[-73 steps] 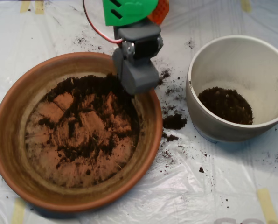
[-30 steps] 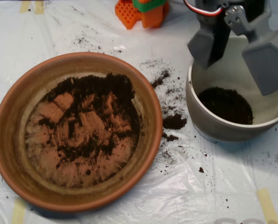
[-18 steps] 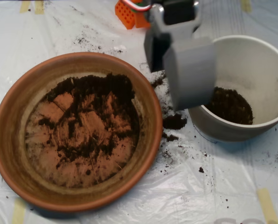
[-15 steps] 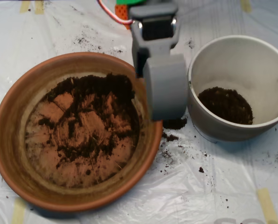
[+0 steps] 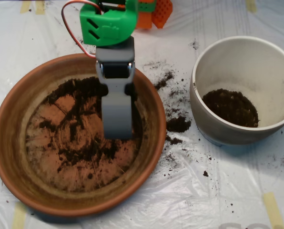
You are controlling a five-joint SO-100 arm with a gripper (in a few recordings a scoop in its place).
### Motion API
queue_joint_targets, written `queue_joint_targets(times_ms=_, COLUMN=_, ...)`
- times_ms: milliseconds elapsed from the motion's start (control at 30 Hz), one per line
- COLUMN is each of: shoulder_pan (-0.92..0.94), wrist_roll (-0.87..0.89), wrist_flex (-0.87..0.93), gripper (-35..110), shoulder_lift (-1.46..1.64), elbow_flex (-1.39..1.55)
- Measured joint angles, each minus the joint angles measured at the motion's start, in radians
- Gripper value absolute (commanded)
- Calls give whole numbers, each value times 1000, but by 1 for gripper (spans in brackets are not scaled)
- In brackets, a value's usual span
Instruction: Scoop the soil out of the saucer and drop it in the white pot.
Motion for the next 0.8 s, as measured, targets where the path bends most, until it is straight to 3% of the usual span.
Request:
queue_joint_targets(times_ms=300, shoulder_pan=71, wrist_roll=17, wrist_flex=-55, gripper=43, shoulder_lift=-31, elbow_flex=48)
queue_joint_targets(times_ms=800, shoulder_pan=181, wrist_roll=28, wrist_flex=-86, gripper=41, shoulder_lift=-397, elbow_flex=-57)
